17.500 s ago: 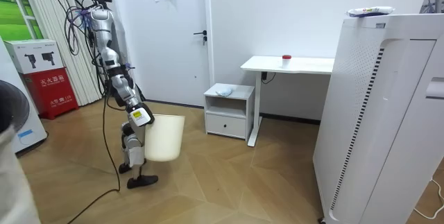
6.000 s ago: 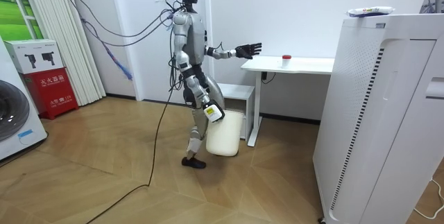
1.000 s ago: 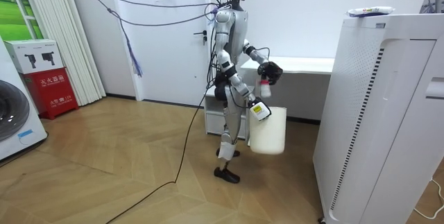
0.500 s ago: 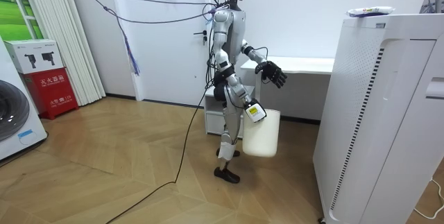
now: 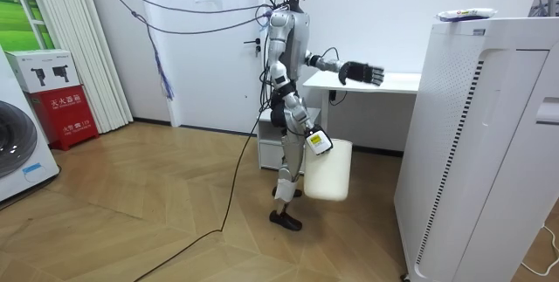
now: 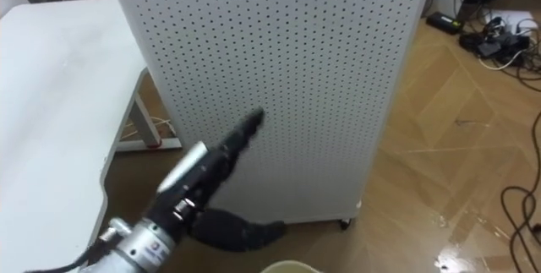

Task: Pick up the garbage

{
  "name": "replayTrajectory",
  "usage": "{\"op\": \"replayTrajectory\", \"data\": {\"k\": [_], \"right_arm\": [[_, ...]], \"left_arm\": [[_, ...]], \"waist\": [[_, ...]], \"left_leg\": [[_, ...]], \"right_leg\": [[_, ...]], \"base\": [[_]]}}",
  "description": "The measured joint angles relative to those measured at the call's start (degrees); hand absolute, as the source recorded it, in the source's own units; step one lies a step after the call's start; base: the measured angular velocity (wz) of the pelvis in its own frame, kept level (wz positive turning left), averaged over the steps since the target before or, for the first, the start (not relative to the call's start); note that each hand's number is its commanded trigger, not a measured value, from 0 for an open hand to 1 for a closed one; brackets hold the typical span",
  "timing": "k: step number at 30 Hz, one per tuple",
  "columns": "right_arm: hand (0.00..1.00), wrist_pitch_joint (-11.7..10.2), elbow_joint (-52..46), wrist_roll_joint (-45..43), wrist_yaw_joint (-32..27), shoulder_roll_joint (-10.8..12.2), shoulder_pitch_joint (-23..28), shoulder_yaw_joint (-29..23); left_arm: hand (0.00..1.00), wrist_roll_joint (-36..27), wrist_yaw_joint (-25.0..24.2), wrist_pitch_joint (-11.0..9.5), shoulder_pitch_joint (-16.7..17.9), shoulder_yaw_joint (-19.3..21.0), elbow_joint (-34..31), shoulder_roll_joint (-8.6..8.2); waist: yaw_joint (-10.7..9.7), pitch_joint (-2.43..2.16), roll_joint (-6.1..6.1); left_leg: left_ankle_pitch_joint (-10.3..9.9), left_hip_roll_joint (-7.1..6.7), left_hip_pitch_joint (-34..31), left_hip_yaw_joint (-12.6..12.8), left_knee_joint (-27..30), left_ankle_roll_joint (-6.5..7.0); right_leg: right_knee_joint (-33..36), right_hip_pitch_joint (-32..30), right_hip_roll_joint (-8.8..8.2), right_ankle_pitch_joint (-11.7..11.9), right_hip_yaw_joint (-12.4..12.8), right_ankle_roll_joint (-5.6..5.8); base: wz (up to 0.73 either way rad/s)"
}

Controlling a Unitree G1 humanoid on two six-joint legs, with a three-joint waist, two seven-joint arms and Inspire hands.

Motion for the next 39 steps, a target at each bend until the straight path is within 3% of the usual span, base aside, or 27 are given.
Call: {"op": "replayTrajectory", "data": {"k": [5, 8, 11, 13, 16, 17, 19, 20, 21, 22, 23, 24, 25, 27, 30, 31, 33, 35, 39], "right_arm": [[1.0, -0.49, 0.18, -0.37, -0.21, 0.19, 1.42, -1.9], [1.0, -1.07, 0.25, -0.34, -0.26, 0.17, 1.44, -1.78], [1.0, -2.16, 0.56, -0.38, -0.22, 0.34, 1.89, -1.57], [1.0, -2.18, 1.46, -0.23, -0.07, 0.83, 2.06, -1.6], [1.0, -2.21, 1.73, -0.41, 0.72, 1.02, 2.32, -1.6], [1.0, -2.25, 1.84, -0.39, 0.87, 1.06, 2.48, -1.53], [1.0, -2.6, 1.76, -0.34, 0.88, 1.07, 3.06, -1.46], [1.0, -2.62, 1.77, -0.19, 0.73, 0.96, 3.49, -1.6], [1.0, -2.6, 1.78, -0.18, 0.36, 0.78, 3.56, -1.98], [1.0, -2.59, 1.81, -0.16, 0.11, 0.79, 3.56, -2.33], [1.0, -2.59, 1.82, -0.16, -0.43, 0.83, 3.56, -2.88], [1.0, -2.59, 1.86, -0.22, -1.23, 0.92, 3.56, -2.83], [1.0, -2.59, 1.95, -0.24, -1.59, 0.94, 3.56, -2.8], [1.0, -2.58, 2.39, -0.19, -2.8, 1.03, 3.59, -2.76], [1.0, -2.57, 2.64, -0.15, -3.3, 1.26, 4.23, -2.75], [1.0, -2.57, 2.63, -0.16, -3.39, 1.3, 4.23, -2.76], [1.0, -2.57, 2.69, -0.19, -3.72, 1.3, 4.63, -3.03], [1.0, -2.59, 2.7, -0.16, -3.74, 1.35, 4.77, -3.55], [1.0, -2.6, 2.62, 0.04, -5.03, 1.42, 4.61, -3.58]], "left_arm": [[0.0, 10.5, 8.6, -1.92, 0.08, 3.36, -4.19, 0.38], [0.0, 13.4, 13.49, -4.68, 0.06, 3.23, -4.83, -0.04], [0.0, 15.77, 17.77, -6.03, -0.09, 3.27, -4.84, -0.04], [0.0, 17.06, 20.29, -6.14, -0.14, 3.56, -4.84, -0.03], [0.0, 18.34, 23.34, -6.71, -0.22, 5.38, -4.78, -0.08], [0.0, 18.28, 24.71, -7.62, -0.26, 5.57, -4.55, 0.0], [0.0, 18.32, 26.5, -9.36, -0.42, 5.53, -3.71, -0.09], [0.0, 18.38, 27.21, -10.3, -0.42, 5.66, -3.06, -0.1], [0.0, 18.34, 28.09, -11.16, -0.61, 5.69, -2.59, -0.32], [0.0, 18.34, 28.27, -11.52, -0.65, 5.76, -2.56, -0.52], [0.0, 18.45, 28.86, -12.1, -0.62, 5.81, -2.6, -0.82], [0.0, 18.63, 29.34, -12.65, -0.64, 6.34, -2.72, -0.84], [0.0, 19.18, 29.72, -12.9, -0.63, 6.91, -2.7, -0.85], [0.0, 22.06, 31.7, -13.49, -0.78, 9.72, -2.73, -1.03], [0.0, 25.3, 34.23, -14.65, -0.78, 12.05, -2.93, -1.93], [0.0, 25.75, 34.74, -14.73, -0.78, 12.24, -3.21, -1.89], [0.0, 26.5, 35.8, -14.82, -0.67, 12.43, -5.5, -1.89], [0.0, 26.83, 36.71, -15.12, -0.66, 12.73, -7.37, -1.77], [0.0, 27.85, 37.0, -15.44, -2.18, 13.73, -8.28, -1.78]], "waist": [[0.24, -0.04, -0.14], [0.48, -0.04, -0.32], [1.04, 0.09, -0.74], [1.35, 0.13, -0.85], [2.19, 0.41, -1.07], [2.33, 0.4, -0.92], [2.78, 0.5, -1.13], [3.29, 1.0, -2.0], [2.88, 0.99, -1.96], [3.02, 1.01, -2.07], [3.47, 1.01, -2.12], [4.59, 0.95, -2.14], [4.96, 0.94, -2.17], [5.58, 0.75, -2.14], [5.94, -0.16, -1.98], [5.97, -0.42, -1.72], [6.03, -0.44, -2.23], [6.06, -0.48, -3.06], [7.69, -0.39, -3.05]], "left_leg": [[-0.01, 0.2, 1.73, -0.29, -0.1, -0.07], [-0.01, 0.35, 2.25, -0.29, 0.12, -0.09], [-0.93, 1.44, 2.08, -0.27, 2.6, -1.32], [-2.26, 3.04, 0.9, -0.16, 7.34, -2.1], [-2.55, 6.31, -3.78, -0.37, 21.84, -2.7], [-1.57, 8.16, -5.99, -1.1, 28.16, -2.72], [1.72, 9.22, -8.57, -3.66, 34.77, -2.69], [3.9, 8.8, -10.59, -5.87, 37.45, -2.19], [3.3, 6.94, -12.99, -7.86, 37.58, -1.61], [2.86, 5.74, -14.15, -8.1, 37.04, -1.15], [2.59, 3.7, -16.47, -8.13, 34.75, -1.23], [2.77, 1.77, -18.09, -8.22, 30.05, -1.51], [2.93, 0.84, -18.5, -8.37, 26.83, -1.73], [5.55, -2.01, -19.06, -9.99, 12.54, -2.27], [10.23, -2.83, -18.3, -12.13, 2.64, -1.1], [11.44, -3.05, -17.97, -12.35, 2.5, -0.67], [14.52, -3.67, -16.39, -12.43, 3.04, 1.4], [13.13, -4.65, -15.32, -11.37, 4.09, 1.97], [8.08, -6.02, -14.57, -10.42, 8.57, 2.92]], "right_leg": [[-0.22, 2.0, 0.26, -0.05, -0.2, -0.12], [-0.15, 2.63, 0.22, -0.1, -0.63, -0.18], [0.06, 2.83, 0.63, -0.45, -1.8, -0.75], [0.59, 3.53, 1.44, -1.44, -2.21, -1.46], [4.44, 3.5, 2.83, -4.19, -1.42, -3.11], [6.03, 3.6, 3.9, -5.13, -0.99, -3.89], [7.5, 4.02, 5.08, -6.1, 0.94, -4.96], [8.13, 4.7, 5.63, -6.64, 2.48, -6.03], [8.44, 4.65, 6.13, -6.98, 3.48, -6.66], [8.87, 4.26, 6.31, -7.15, 4.5, -6.93], [9.12, 3.85, 6.67, -7.28, 5.83, -7.18], [9.1, 3.55, 6.93, -7.19, 7.08, -7.22], [9.06, 3.52, 6.91, -7.0, 7.25, -7.46], [9.04, 3.67, 7.85, -7.41, 8.45, -8.23], [8.81, 4.43, 9.28, -8.85, 10.11, -8.3], [8.81, 4.68, 9.31, -9.28, 10.47, -8.22], [6.73, 6.94, 9.04, -10.2, 11.01, -7.4], [5.18, 8.91, 7.51, -10.79, 10.67, -6.6], [5.52, 11.04, 4.78, -12.18, 8.84, -4.19]], "base": [[0.0], [0.0], [-0.03], [-0.06], [-0.25], [-0.34], [-0.36], [-0.23], [-0.19], [-0.23], [-0.57], [-0.65], [-0.69], [-0.5], [-0.33], [-0.3], [-0.2], [-0.16], [-0.23]]}}
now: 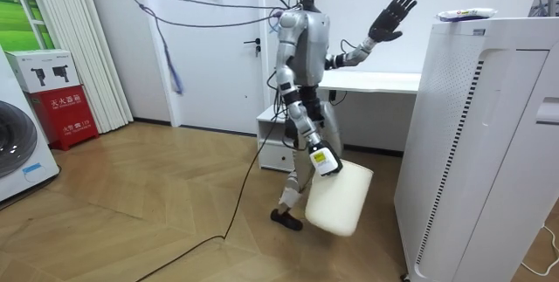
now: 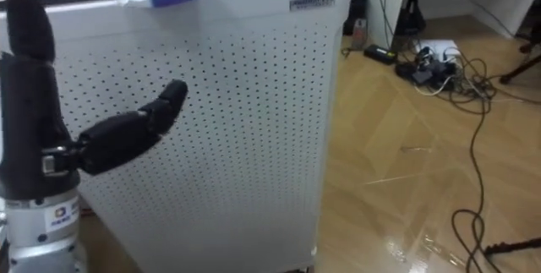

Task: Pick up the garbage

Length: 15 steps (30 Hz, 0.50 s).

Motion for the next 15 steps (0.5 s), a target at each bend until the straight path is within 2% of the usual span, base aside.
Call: {"op": "replayTrajectory", "data": {"k": [1, 3, 4, 6, 7, 9, 10, 11, 13, 15], "right_arm": [[1.0, 0.01, -0.16, 0.13, 0.0, 0.0, 0.02, 0.02], [1.0, 0.19, -1.6, 0.18, 0.09, -0.02, -0.04, 0.0], [1.0, 0.19, -1.87, 0.18, 0.07, 0.01, -0.04, 0.01], [1.0, 0.17, -2.39, 0.17, -0.36, 0.29, -0.08, 0.13], [1.0, 0.16, -2.38, 0.23, -0.51, 0.29, -0.14, 0.32], [1.0, 0.17, -2.04, 0.34, -0.51, 0.18, 0.0, 0.38], [1.0, 0.17, -2.04, 0.3, -0.44, 0.19, 0.01, 0.38], [1.0, 0.17, -2.07, 0.29, -0.14, 0.16, 0.01, 0.38], [1.0, 0.13, -2.11, 0.3, 0.3, 0.02, -0.24, 0.36], [1.0, 0.13, -2.05, 0.14, 1.57, 0.0, 0.06, 0.52]], "left_arm": [[0.0, 0.17, 0.06, 0.0, -0.26, 0.0, 0.0, -0.01], [0.0, 2.75, 1.21, 0.02, -0.86, 0.05, 0.0, -0.08], [0.0, 3.47, 1.28, -0.03, -0.96, 0.02, 0.0, -0.03], [0.0, 5.77, 1.91, -0.02, -2.05, 0.03, -0.23, 0.43], [0.0, 6.49, 2.34, 0.0, -2.65, 0.08, -0.23, 0.6], [0.0, 10.75, 4.16, 0.26, -4.66, 0.15, -0.25, 0.38], [0.0, 12.03, 4.54, 0.27, -5.01, 0.2, -0.27, 0.46], [0.0, 13.82, 4.89, 0.25, -5.37, 0.22, -0.33, 0.52], [0.0, 14.34, 5.05, 0.29, -5.87, 0.19, -0.79, 0.57], [0.0, 14.26, 5.86, 0.27, -6.57, 0.16, -0.81, 0.77]], "waist": [[0.01, 0.08, 0.11], [0.17, 0.09, 0.21], [0.11, 0.09, 0.28], [0.08, 0.19, 0.31], [0.23, 0.28, 0.23], [0.56, 0.55, 0.71], [0.72, 0.66, 0.94], [0.79, 0.86, 1.75], [0.99, 0.81, 2.62], [1.14, 0.95, 2.95]], "left_leg": [[-0.68, -0.16, 0.16, 0.12, 0.63, 0.18], [-3.14, -1.13, 0.79, 0.81, 2.18, 0.99], [-3.77, -1.32, 1.04, 0.85, 2.45, 1.21], [-6.15, -2.52, 1.68, 0.77, 3.99, 2.32], [-6.89, -2.86, 1.7, 0.76, 4.55, 2.63], [-9.91, -3.86, 3.11, 0.87, 7.11, 3.95], [-10.46, -4.0, 3.72, 0.87, 7.31, 4.19], [-11.33, -4.06, 5.07, 0.67, 7.17, 4.61], [-11.6, -4.03, 6.17, 0.51, 5.78, 4.92], [-11.33, -3.55, 7.8, 0.35, 3.54, 5.08]], "right_leg": [[0.44, 0.41, -0.27, -0.1, -0.23, 0.18], [3.88, 0.31, -1.8, -1.16, -1.33, 1.98], [5.05, 0.27, -2.1, -1.28, -1.62, 2.2], [13.63, -1.93, -4.25, -1.48, -4.53, 2.65], [16.63, -2.93, -4.87, -1.41, -4.95, 2.76], [26.73, -5.99, -7.72, 1.26, -6.64, 6.1], [28.67, -6.37, -8.28, 2.44, -7.1, 6.23], [31.46, -7.22, -8.91, 4.6, -7.27, 6.53], [32.76, -10.66, -10.0, 2.78, -6.98, 6.76], [27.68, -15.05, -11.46, 0.7, -6.97, 6.74]], "base": [[-0.11], [-0.02], [0.12], [0.18], [0.16], [0.09], [-0.03], [-0.13], [-0.08], [0.05]]}}
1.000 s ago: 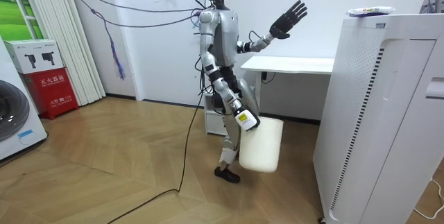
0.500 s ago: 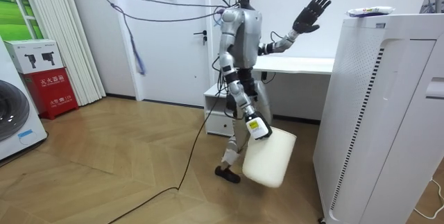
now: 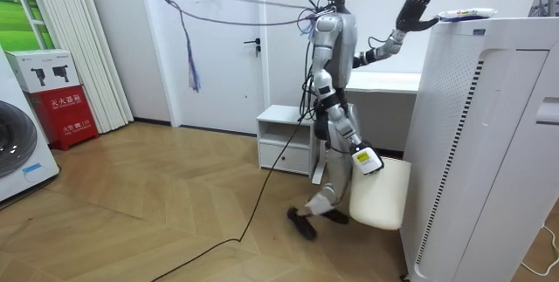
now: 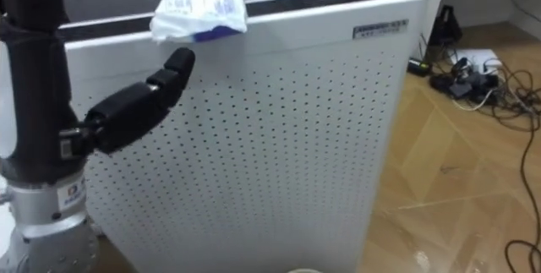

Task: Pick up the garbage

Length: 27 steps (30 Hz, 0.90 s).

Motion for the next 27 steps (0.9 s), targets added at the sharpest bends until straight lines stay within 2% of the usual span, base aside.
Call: {"op": "replayTrajectory", "data": {"k": [1, 2, 3, 4, 5, 6, 9, 12, 15, 21, 27], "right_arm": [[1.0, 0.0, 0.0, -0.28, 0.22, 0.02, 0.04, 0.24], [1.0, 0.01, 0.01, -0.67, 0.66, 0.09, 0.05, 0.83], [1.0, 0.01, -0.07, -0.99, 1.1, 0.12, 0.04, 1.48], [1.0, 0.01, -0.06, -1.13, 1.22, 0.12, 0.03, 1.51], [1.0, 0.41, 0.14, -1.49, 1.78, -0.07, 0.11, 1.49], [1.0, 0.46, 0.15, -1.77, 2.41, -0.22, -0.03, 1.5], [1.0, 0.46, 0.18, -2.64, 3.81, -0.06, -0.67, 1.43], [1.0, 0.59, 0.18, -3.47, 4.84, -0.28, -1.31, 1.37], [1.0, 1.68, 0.25, -4.53, 5.18, -0.4, -1.24, 1.33], [1.0, 1.74, 0.24, -5.15, 6.83, -0.36, -1.27, 1.31], [1.0, 1.74, 0.14, -5.14, 7.77, -0.38, -1.29, 1.19]], "left_arm": [[0.0, 0.05, 0.3, 0.0, -0.01, 0.0, -0.03, 0.11], [0.0, 0.17, 0.77, -0.03, -0.07, -0.1, -0.04, 0.6], [0.0, 0.18, 1.28, -0.03, -0.07, -0.11, -0.04, 1.63], [0.0, 0.2, 1.44, -0.01, -0.02, -0.08, 0.03, 2.07], [0.0, 0.59, 1.45, 0.06, 0.3, -0.07, 0.15, 2.17], [0.0, 1.13, 1.49, 0.01, 0.3, -0.11, 0.14, 2.35], [0.0, 1.63, 1.43, 0.15, 1.21, -0.07, -0.08, 3.32], [0.0, 2.46, 0.89, 0.53, 3.23, -0.08, -2.07, 3.75], [0.0, 2.63, -0.16, 0.56, 4.73, -0.11, -2.89, 4.39], [0.0, 3.47, -1.68, 1.09, 6.75, -1.07, -3.44, 6.51], [0.0, 3.71, -2.9, 2.09, 6.77, -2.03, -3.45, 6.66]], "waist": [[0.0, -0.06, 0.14], [-0.36, 0.02, 0.32], [-0.54, -0.04, -0.17], [-0.62, 0.02, -0.27], [-0.87, -0.34, 0.35], [-0.29, -0.42, 0.84], [0.41, -0.35, 0.67], [0.28, -0.4, 0.3], [0.05, -0.45, 0.19], [-0.14, -0.53, 0.19], [-0.42, -0.79, 0.58]], "left_leg": [[-0.06, 0.27, 0.17, -0.3, -0.15, -0.12], [-0.23, 0.71, 0.56, -1.33, -0.44, -0.42], [-0.51, 0.65, 0.8, -1.79, -0.75, -0.93], [-0.77, 0.65, 0.92, -2.26, -0.65, -1.26], [-1.06, 1.25, 1.28, -3.52, -1.06, -1.8], [-0.94, 2.05, 1.91, -4.24, -1.8, -2.38], [-0.36, 3.4, 5.02, -4.36, -5.48, -3.39], [-0.01, 3.85, 6.89, -4.56, -7.99, -3.95], [0.08, 4.05, 7.84, -4.71, -9.07, -4.08], [0.08, 4.33, 8.98, -4.76, -9.89, -4.09], [0.51, 4.55, 10.33, -4.63, -11.38, -4.34]], "right_leg": [[-3.17, -0.72, 0.11, -0.01, 0.07, -0.03], [-10.95, -0.75, 0.49, 0.53, 0.06, 0.02], [-19.08, -0.69, 0.68, 3.85, 0.06, -0.27], [-20.84, -0.74, 0.76, 7.97, 0.15, 1.13], [-22.71, 0.7, 1.92, 8.29, -0.57, 1.02], [-24.75, 2.19, 2.98, 9.0, -1.49, 0.48], [-28.72, 5.46, 4.7, 9.77, -1.69, -0.2], [-30.61, 7.04, 5.49, 9.9, -1.74, -0.42], [-31.52, 8.01, 5.75, 9.93, -2.03, -0.46], [-33.2, 9.81, 6.12, 10.11, -2.29, -0.5], [-34.49, 11.0, 6.41, 10.68, -2.45, -0.62]], "base": [[0.15], [0.25], [0.28], [0.32], [0.24], [0.22], [-0.02], [-0.03], [0.01], [0.0], [0.0]]}}
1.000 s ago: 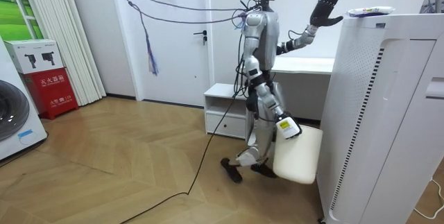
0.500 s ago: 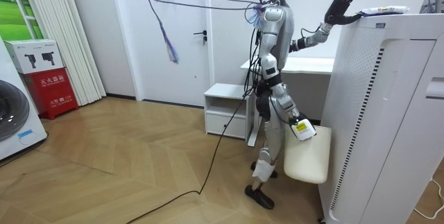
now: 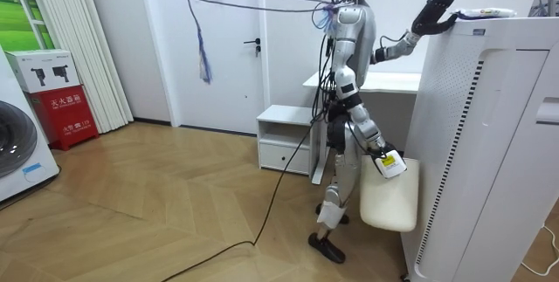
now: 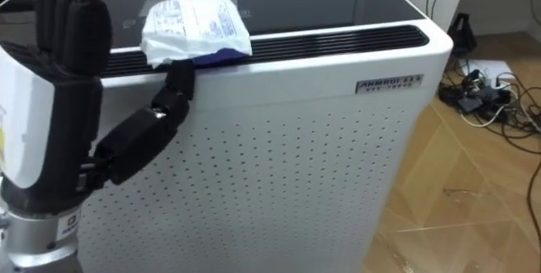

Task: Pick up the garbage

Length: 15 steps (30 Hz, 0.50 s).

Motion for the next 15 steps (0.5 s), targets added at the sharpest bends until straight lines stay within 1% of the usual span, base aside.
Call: {"op": "replayTrajectory", "data": {"k": [2, 4, 5, 6, 7, 8, 9, 10, 12, 13, 15], "right_arm": [[1.0, 0.0, -0.14, 0.02, 0.1, 0.01, 0.0, 0.05], [1.0, 0.0, -0.13, -0.05, 0.38, -0.05, -0.04, 0.12], [1.0, 0.0, -0.14, -0.4, 0.93, -0.14, -0.16, 0.11], [1.0, 0.01, -0.13, -1.04, 1.33, -0.23, -0.14, 0.11], [1.0, 0.01, -0.14, -1.4, 1.48, -0.23, -0.15, 0.11], [1.0, 0.03, -0.14, -1.76, 1.79, -0.26, -0.15, 0.12], [1.0, 0.15, -0.24, -1.77, 2.06, -0.39, -0.16, 0.12], [1.0, 0.38, -0.4, -1.77, 2.12, -0.44, -0.15, 0.12], [1.0, 1.21, -0.96, -1.98, 2.56, -0.7, -0.14, 0.1], [1.0, 1.22, -1.04, -2.0, 2.59, -0.84, -0.15, 0.1], [1.0, 1.22, -1.09, -2.03, 2.81, -1.52, -0.17, 0.11]], "left_arm": [[0.0, 0.05, -0.67, 0.8, 0.0, -0.74, 0.01, 0.16], [0.0, -0.07, -1.34, 1.7, 0.14, -2.07, 0.25, 1.16], [0.0, -0.07, -2.17, 2.11, 0.26, -3.0, 0.63, 2.0], [0.0, -0.17, -3.44, 3.05, 0.5, -3.98, 0.91, 2.7], [0.14, -0.49, -4.12, 3.77, 0.62, -4.75, 0.92, 3.17], [0.51, -0.64, -5.62, 4.97, 0.82, -5.91, 0.86, 3.89], [1.0, -1.19, -6.27, 5.42, 0.91, -6.32, 0.35, 4.0], [1.0, -1.58, -6.46, 5.62, 0.91, -6.43, 0.21, 3.99], [1.0, -1.68, -8.52, 6.44, 0.94, -6.25, -0.27, 3.98], [1.0, -1.69, -8.79, 6.64, 1.08, -6.27, -0.18, 3.98], [1.0, -2.11, -9.8, 7.01, 1.51, -6.47, 0.22, 3.99]], "waist": [[-0.17, -0.02, 0.03], [-0.73, -0.03, -0.02], [-1.19, -0.04, -0.01], [-1.5, -0.07, 0.05], [-1.66, -0.09, 0.08], [-2.11, -0.11, 0.11], [-2.41, -0.17, 0.21], [-2.45, -0.19, 0.27], [-2.58, -0.28, 0.46], [-2.58, -0.29, 0.52], [-2.6, -0.48, 1.05]], "left_leg": [[0.07, 0.02, 0.15, 0.03, -0.09, -0.06], [0.36, -0.04, 0.61, 0.1, -0.67, -0.05], [0.45, -0.05, 0.61, -0.06, -0.76, -0.07], [0.62, 0.0, 0.61, -0.12, -1.0, -0.12], [0.76, 0.02, 0.61, -0.13, -1.22, -0.13], [1.11, 0.01, 0.62, -0.13, -1.73, -0.1], [1.3, 0.01, 0.53, 0.17, -1.96, -0.06], [1.34, 0.01, 0.53, 0.25, -2.03, -0.05], [1.45, 0.03, 0.57, 0.5, -2.12, 0.01], [1.48, 0.02, 0.63, 0.62, -2.16, 0.03], [1.53, 0.03, 1.05, 1.44, -2.24, 0.08]], "right_leg": [[-0.09, 0.18, 0.04, 0.03, -0.01, -0.04], [-0.18, 0.52, 0.03, 0.04, -0.01, -0.02], [-0.33, 0.55, 0.04, 0.13, -0.01, -0.03], [-0.92, 0.69, 0.17, 0.51, -0.01, -0.08], [-1.14, 0.69, 0.21, 0.69, -0.01, -0.1], [-1.73, 0.75, 0.25, 1.08, 0.03, -0.1], [-2.03, 0.6, 0.28, 1.36, 0.16, -0.1], [-2.02, 0.5, 0.28, 1.42, 0.3, -0.1], [-2.02, 0.36, 0.29, 1.67, 0.62, -0.09], [-2.02, 0.37, 0.29, 1.72, 0.7, -0.08], [-1.95, 0.5, 0.27, 1.87, 0.92, -0.06]], "base": [[0.0], [0.02], [0.0], [0.0], [0.0], [0.0], [-0.05], [-0.1], [-0.08], [-0.07], [-0.1]]}}
